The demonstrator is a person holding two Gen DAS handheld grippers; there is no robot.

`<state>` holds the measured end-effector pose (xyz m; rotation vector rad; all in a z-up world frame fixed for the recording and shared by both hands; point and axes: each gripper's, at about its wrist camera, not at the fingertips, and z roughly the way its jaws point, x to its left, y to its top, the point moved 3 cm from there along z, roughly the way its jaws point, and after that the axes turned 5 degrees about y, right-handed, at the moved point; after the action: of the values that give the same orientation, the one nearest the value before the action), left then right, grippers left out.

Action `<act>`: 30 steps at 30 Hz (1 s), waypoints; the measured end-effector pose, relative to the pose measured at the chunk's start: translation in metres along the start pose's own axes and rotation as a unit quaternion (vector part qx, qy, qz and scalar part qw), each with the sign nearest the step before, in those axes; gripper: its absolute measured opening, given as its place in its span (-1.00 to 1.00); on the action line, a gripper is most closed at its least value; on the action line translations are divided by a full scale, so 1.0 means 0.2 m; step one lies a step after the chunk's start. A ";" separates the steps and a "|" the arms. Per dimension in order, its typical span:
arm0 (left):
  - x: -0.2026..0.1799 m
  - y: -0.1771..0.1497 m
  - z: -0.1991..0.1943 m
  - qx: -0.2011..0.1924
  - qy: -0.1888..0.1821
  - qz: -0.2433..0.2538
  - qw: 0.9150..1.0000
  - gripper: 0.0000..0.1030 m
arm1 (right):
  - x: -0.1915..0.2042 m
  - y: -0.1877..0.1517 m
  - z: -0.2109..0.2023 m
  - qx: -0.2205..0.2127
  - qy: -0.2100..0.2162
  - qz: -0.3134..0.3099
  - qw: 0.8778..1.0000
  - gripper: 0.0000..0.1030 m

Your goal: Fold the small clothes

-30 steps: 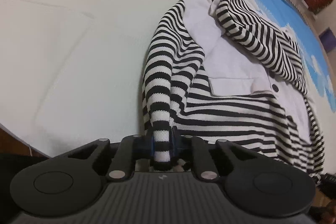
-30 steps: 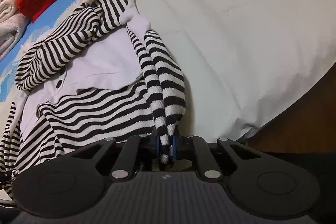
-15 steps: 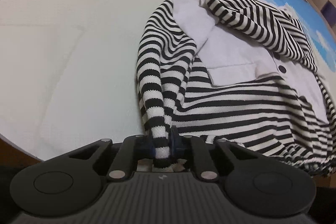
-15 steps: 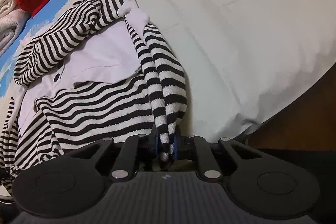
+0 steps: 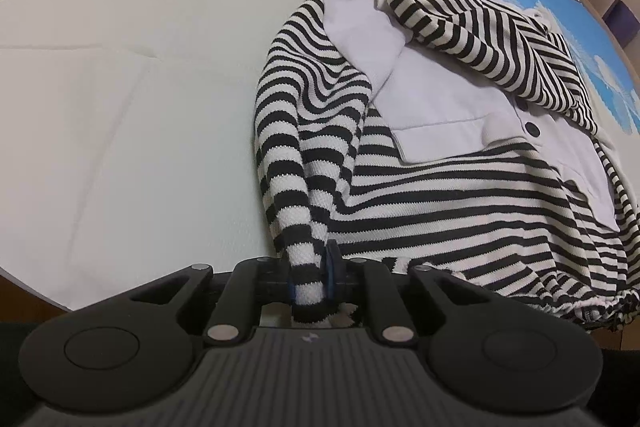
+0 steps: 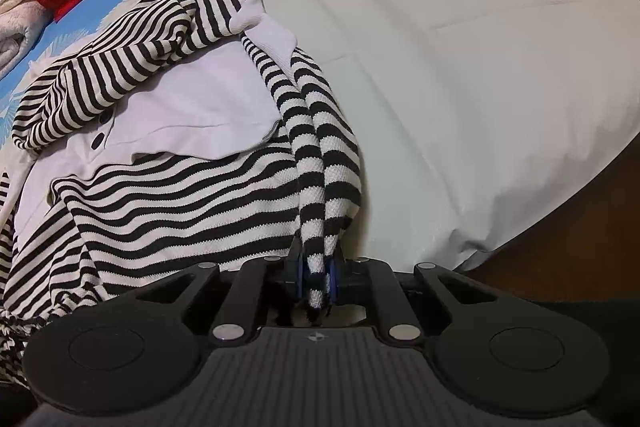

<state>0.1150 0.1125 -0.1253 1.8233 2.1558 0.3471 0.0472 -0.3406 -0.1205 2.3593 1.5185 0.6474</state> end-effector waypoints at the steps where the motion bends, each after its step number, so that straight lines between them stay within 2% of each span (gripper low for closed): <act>1: 0.00 0.00 -0.01 -0.003 -0.001 -0.002 1.000 -0.83 | 0.00 0.00 -0.01 -0.002 0.000 -0.002 1.000 -0.79; 6: 0.01 0.01 -0.09 -0.032 -0.013 -0.004 0.999 -0.88 | 0.00 0.03 -0.07 -0.031 0.013 -0.005 0.999 -0.83; 12: 0.02 0.05 -0.31 -0.093 -0.037 -0.017 0.995 -0.89 | 0.03 0.11 -0.27 -0.079 0.068 -0.009 0.995 -0.85; 15: 0.04 0.08 -0.46 -0.119 -0.066 -0.042 0.990 -0.90 | 0.03 0.16 -0.39 -0.105 0.094 -0.010 0.990 -0.86; 18: 0.09 0.10 -0.65 -0.135 -0.134 -0.072 0.979 -0.90 | 0.04 0.18 -0.56 -0.126 0.122 -0.026 0.984 -0.86; 21: 0.16 0.10 -0.87 -0.160 -0.162 -0.067 0.972 -0.90 | 0.04 0.19 -0.76 -0.136 0.142 -0.048 0.979 -0.87; 25: 0.25 0.06 -1.05 -0.162 -0.192 -0.067 0.966 -0.90 | 0.03 0.20 -1.01 -0.153 0.183 -0.063 0.969 -0.87; 28: 0.27 0.09 -1.03 -0.142 -0.197 -0.075 0.967 -0.89 | 0.04 0.23 -1.10 -0.160 0.209 -0.076 0.962 -0.87; 30: 0.27 0.14 -0.96 -0.131 -0.189 -0.077 0.970 -0.89 | 0.05 0.28 -1.07 -0.151 0.220 -0.066 0.961 -0.87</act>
<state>0.0610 0.1716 0.0588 1.4325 1.8725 0.2152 -0.0115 -0.3601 0.0915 1.9493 1.5857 1.3329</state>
